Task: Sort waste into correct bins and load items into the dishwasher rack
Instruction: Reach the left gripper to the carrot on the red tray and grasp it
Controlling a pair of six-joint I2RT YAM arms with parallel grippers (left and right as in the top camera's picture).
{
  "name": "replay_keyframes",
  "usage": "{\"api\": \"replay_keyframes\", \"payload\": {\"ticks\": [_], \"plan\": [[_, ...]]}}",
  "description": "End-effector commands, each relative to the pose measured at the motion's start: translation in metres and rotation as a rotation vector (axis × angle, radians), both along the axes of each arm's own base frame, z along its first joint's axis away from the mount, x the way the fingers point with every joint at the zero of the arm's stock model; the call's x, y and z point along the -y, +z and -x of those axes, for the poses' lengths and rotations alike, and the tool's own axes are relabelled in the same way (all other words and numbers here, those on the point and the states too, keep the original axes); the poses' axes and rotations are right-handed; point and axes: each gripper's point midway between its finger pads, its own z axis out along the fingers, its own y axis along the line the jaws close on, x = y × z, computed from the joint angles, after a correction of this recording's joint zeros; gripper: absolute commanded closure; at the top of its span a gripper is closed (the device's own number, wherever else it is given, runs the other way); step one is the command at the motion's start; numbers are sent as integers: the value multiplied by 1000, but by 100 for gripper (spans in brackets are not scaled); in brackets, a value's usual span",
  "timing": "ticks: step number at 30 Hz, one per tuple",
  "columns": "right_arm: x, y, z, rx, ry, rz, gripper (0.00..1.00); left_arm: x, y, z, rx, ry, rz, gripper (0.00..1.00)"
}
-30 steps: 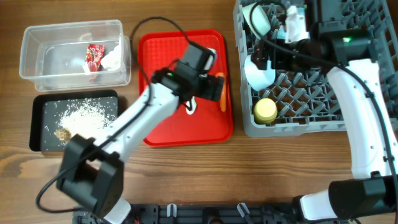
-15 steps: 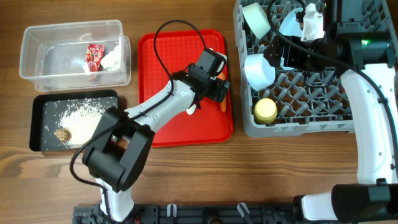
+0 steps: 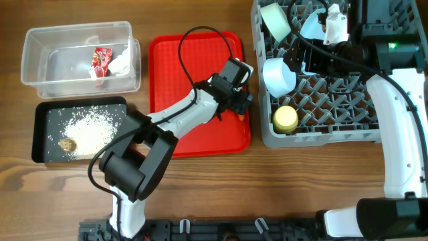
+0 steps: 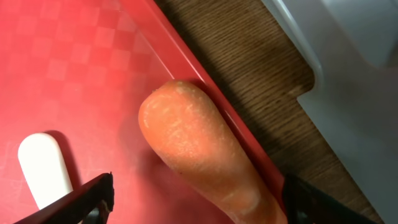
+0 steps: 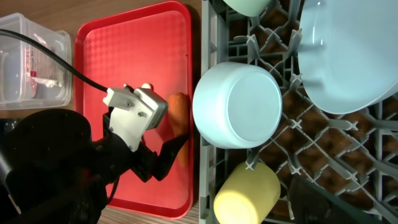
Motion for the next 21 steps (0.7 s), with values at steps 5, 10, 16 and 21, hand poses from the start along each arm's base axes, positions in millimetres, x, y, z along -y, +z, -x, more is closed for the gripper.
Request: {"api": "replay_keyframes", "payload": {"ticks": [5,10,16,21], "plan": [[-1,12,5,26,16,-9,4,-15,-18,1,-18,20,-93,19],[0,9,11,0,22,-1,4,-21,-23,8,-53,27,-116,19],[0,9,11,-2,22,-1,4,-24,-24,11,-71,44,-118,39],[0,8,11,-3,22,-1,4,-23,-24,11,-78,81,-98,59]]}}
